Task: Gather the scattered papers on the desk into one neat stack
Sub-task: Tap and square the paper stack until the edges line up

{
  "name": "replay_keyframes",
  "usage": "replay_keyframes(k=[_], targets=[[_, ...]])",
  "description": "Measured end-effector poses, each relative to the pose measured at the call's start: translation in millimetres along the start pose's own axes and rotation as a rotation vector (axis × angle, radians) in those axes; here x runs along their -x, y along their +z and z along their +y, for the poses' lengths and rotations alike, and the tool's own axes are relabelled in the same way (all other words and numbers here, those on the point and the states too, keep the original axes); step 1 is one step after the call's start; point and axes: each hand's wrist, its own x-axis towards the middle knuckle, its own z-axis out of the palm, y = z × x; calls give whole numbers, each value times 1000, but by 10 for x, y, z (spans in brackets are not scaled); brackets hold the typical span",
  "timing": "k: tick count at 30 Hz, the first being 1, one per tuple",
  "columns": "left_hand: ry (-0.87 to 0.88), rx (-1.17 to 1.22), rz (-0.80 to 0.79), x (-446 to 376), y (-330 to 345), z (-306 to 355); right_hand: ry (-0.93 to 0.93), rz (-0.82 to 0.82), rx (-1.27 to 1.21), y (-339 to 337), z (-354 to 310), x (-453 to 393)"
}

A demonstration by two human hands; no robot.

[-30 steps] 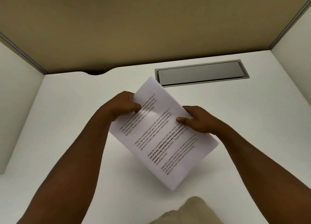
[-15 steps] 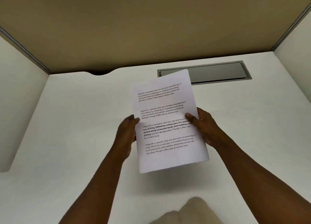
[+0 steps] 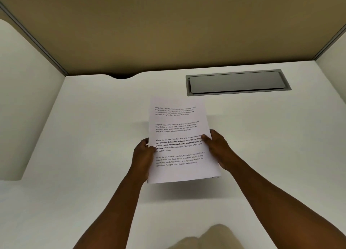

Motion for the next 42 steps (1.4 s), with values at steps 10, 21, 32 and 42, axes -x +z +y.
replay_keyframes(k=[10, 21, 32, 42], targets=[[65, -24, 96, -317, -958, 177, -15, -72, 30, 1033, -274, -152], [55, -49, 156, -1131, -2220, 425, -80, -154, 181, 2382, -577, -603], [-9, -102, 128, -2094, -2811, 786, 38, -139, 81, 3197, -782, -1385], [-23, -191, 271, -2844, -2989, 986, 45, -147, 106, 3619, -934, -2018]])
